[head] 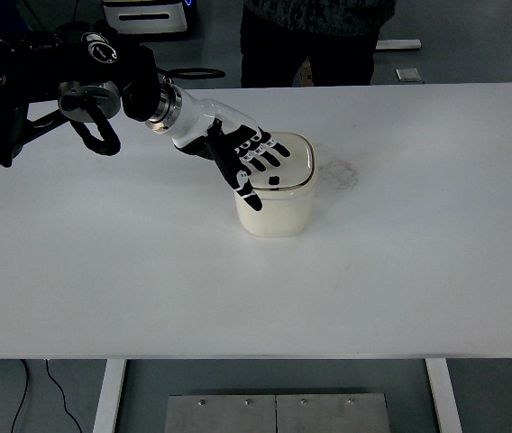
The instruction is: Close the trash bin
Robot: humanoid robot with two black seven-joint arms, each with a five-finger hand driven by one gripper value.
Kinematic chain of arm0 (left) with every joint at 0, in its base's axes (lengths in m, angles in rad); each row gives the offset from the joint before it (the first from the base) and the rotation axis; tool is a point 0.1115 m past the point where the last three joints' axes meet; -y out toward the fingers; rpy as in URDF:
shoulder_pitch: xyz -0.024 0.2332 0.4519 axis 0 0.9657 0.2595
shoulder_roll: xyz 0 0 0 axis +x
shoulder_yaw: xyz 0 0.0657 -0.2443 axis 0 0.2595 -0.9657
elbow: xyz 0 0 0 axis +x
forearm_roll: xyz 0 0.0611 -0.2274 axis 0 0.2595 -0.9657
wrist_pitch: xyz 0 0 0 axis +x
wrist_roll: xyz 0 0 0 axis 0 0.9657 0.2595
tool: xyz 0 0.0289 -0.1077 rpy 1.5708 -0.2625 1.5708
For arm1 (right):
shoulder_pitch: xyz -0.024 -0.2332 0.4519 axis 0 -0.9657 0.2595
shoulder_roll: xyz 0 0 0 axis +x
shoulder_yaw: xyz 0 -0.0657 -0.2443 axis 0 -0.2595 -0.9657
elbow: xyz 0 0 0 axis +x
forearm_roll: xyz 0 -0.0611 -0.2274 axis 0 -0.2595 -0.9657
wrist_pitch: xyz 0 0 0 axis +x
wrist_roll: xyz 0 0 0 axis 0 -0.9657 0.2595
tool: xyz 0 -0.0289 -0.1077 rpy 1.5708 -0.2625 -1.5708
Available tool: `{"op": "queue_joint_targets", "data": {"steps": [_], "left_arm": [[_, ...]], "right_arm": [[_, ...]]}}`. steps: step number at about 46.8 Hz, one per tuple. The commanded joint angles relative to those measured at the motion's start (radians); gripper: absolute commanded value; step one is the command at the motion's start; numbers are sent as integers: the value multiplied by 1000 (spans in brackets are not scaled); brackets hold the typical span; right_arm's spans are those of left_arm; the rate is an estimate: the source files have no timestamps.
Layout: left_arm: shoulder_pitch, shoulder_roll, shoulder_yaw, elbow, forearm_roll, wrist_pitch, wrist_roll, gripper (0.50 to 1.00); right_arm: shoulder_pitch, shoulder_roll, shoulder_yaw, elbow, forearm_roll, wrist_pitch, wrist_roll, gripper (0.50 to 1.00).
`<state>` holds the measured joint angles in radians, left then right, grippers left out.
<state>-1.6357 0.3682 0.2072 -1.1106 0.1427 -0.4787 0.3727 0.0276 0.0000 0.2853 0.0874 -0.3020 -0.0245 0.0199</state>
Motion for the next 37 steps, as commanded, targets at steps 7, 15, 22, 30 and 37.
{"op": "queue_joint_targets", "data": {"steps": [7,15,22,30,37], "left_arm": [[2,-3,0,0,0,0,0,1000],[7,-8,0,0,0,2,0,1000],[14,-14,0,0,0,5,0,1000],[14,-14,0,2,0,5,0,1000],[14,-14,0,0,0,5,0,1000]], "right_arm": [[0,0,0,0,0,0,0,989],[0,0,0,0,0,0,0,991],[0,0,0,0,0,0,0,991],[0,0,0,0,1,0,0,989],[0,0,0,0,0,0,0,991]]}}
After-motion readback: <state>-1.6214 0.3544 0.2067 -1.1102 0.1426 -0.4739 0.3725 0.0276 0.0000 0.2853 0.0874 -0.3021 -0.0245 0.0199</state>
